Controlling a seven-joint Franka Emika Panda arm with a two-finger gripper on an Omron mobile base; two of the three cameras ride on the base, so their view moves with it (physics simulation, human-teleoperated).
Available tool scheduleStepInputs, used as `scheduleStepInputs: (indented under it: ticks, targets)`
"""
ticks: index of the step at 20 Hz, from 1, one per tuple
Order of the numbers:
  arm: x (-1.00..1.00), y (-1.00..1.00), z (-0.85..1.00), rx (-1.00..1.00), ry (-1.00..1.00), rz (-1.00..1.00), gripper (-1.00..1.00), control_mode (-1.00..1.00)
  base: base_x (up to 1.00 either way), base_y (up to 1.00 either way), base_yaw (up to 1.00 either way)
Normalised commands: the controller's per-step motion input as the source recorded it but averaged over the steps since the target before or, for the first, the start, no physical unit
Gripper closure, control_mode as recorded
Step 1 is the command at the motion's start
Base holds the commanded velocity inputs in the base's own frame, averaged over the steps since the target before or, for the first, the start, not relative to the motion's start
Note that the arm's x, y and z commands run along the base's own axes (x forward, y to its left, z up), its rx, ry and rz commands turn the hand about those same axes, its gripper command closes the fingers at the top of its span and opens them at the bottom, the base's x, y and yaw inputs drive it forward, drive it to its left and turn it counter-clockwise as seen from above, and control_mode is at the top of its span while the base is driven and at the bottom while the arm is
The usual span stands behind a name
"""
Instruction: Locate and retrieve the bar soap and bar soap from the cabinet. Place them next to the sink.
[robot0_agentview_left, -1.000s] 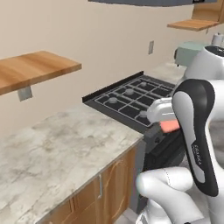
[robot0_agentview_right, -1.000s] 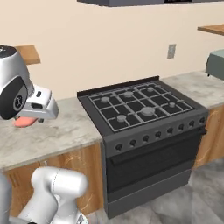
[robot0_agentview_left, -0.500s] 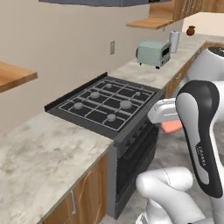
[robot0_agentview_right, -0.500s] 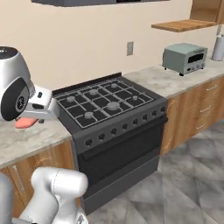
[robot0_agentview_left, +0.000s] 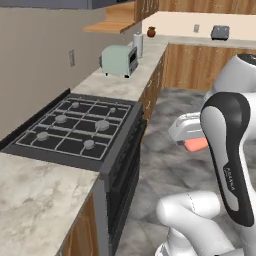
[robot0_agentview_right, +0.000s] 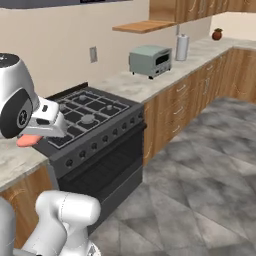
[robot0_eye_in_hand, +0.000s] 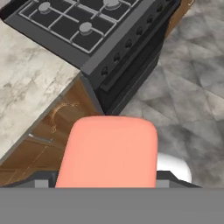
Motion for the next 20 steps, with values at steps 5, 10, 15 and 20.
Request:
scheduleStepInputs:
  ticks: [5,10,15,20]
  targets:
    - [0.00,0.00,0.00,0.00,0.00,0.00,1.00,1.00,0.00,0.00,-0.50]
    - [0.00,0.00,0.00,0.00,0.00,0.00,1.00,1.00,0.00,0.00,-0.50]
    - [0.00,0.00,0.00,0.00,0.00,0.00,1.00,1.00,-0.04,-0.03,-0.47]
    - [0.00,0.00,0.00,0.00,0.00,0.00,1.00,1.00,-0.01,-0.07,-0.47]
